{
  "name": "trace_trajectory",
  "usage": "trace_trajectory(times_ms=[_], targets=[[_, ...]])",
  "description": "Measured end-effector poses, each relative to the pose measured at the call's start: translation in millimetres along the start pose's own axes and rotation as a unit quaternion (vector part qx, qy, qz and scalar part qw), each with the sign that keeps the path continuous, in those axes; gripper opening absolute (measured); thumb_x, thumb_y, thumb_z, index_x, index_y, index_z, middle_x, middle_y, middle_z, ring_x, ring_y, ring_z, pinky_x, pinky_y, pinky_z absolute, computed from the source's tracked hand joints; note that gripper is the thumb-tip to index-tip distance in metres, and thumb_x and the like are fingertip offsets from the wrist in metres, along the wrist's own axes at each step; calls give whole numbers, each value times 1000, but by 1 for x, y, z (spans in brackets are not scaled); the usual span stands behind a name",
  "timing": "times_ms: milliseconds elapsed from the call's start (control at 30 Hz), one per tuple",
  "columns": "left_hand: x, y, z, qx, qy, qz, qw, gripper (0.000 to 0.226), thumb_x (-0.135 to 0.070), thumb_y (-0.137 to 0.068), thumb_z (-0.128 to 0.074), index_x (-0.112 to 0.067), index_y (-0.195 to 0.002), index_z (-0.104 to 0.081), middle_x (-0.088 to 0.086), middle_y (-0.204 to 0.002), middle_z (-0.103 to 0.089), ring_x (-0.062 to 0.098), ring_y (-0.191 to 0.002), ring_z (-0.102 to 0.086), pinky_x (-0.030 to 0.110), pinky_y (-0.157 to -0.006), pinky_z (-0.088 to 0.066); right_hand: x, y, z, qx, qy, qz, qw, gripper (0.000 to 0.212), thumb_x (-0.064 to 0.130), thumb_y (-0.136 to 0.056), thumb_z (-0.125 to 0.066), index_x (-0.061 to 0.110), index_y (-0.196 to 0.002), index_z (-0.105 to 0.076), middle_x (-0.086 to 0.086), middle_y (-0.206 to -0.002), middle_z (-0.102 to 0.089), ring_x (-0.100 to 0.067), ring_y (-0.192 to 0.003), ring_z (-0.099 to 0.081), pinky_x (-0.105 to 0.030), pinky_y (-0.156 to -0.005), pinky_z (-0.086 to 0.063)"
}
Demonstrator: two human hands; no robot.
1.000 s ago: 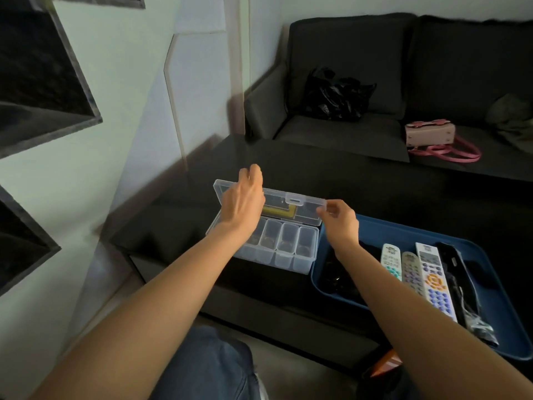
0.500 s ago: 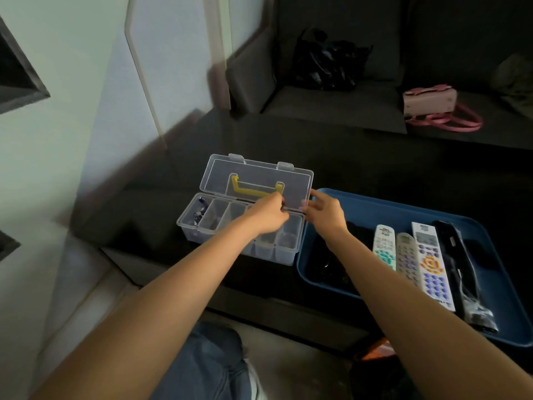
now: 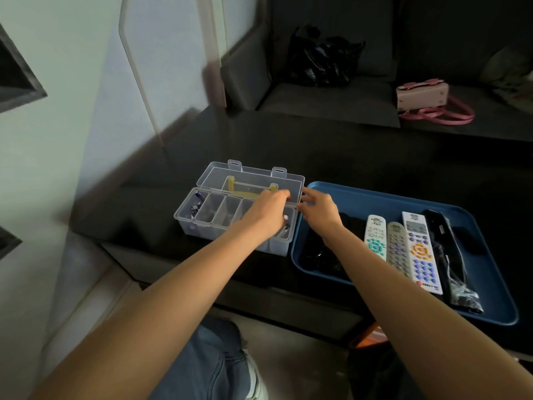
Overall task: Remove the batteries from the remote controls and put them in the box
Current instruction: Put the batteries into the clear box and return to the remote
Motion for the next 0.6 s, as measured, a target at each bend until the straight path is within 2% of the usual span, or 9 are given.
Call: trace_trajectory(times_ms=[67, 133, 233, 300, 400, 467, 600], targets=[[0, 0, 2, 0, 14, 4, 1000, 38, 2, -83, -61, -8, -119, -54, 13, -109, -61, 24, -98, -58, 28, -78, -47, 4, 4, 2, 1, 24, 7, 1000, 49, 6, -94, -51, 15, -142, -43, -9, -138, -52, -21, -124, -51, -21, -86, -39], [1, 4, 7, -10, 28, 5, 1000, 39, 3, -84, -59, -7, -121, -55, 12, -115, -60, 23, -103, -58, 26, -81, -45, 9, 7, 3, 2, 43, 23, 999, 49, 5, -95, -51, 14, -142, -42, -9, -140, -51, -21, -128, -48, -23, -91, -39], [15, 14, 22, -52, 61, 21, 997, 37, 3, -86, -56, -9, -121, -56, 7, -118, -60, 20, -107, -58, 29, -89, -48, 24, 14, -1, 7, 83, 52, 995, 46, 7, -95, -51, 15, -140, -46, -8, -138, -52, -20, -122, -52, -20, -85, -38], [31, 22, 34, -78, 66, 45, 994, 33, -1, -89, -53, -11, -120, -57, 1, -115, -58, 19, -105, -58, 30, -87, -49, 35, 17, -9, 15, 110, 75, 991, 43, 8, -94, -50, 14, -137, -49, -8, -137, -53, -21, -117, -55, -20, -81, -38], [66, 36, 51, -110, 42, 73, 990, 26, -8, -91, -52, -13, -116, -59, 5, -115, -61, 18, -100, -60, 28, -79, -49, 54, 21, -33, 36, 154, 116, 981, 41, 11, -94, -51, 13, -135, -51, -9, -133, -55, -21, -111, -57, -21, -80, -42], [93, 44, 61, -131, 27, 94, 987, 24, -8, -92, -51, -12, -113, -61, 7, -113, -62, 19, -98, -60, 29, -77, -50, 66, 21, -56, 60, 187, 138, 971, 43, 14, -93, -53, 13, -135, -50, -10, -134, -53, -23, -115, -54, -28, -87, -44], [143, 49, 75, -134, -15, 111, 985, 23, -7, -91, -53, -12, -109, -66, 11, -112, -57, 25, -98, -57, 41, -83, -51, 79, 19, -97, 109, 259, 160, 946, 60, 31, -90, -61, 15, -143, -38, -9, -147, -38, -26, -135, -35, -39, -107, -32]])
Point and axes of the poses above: each hand's wrist, its own y-axis away from the middle knuckle, its own z-axis out of the back of the hand, x = y × z, the point moved 4 cm from there along -y, towards the middle knuckle
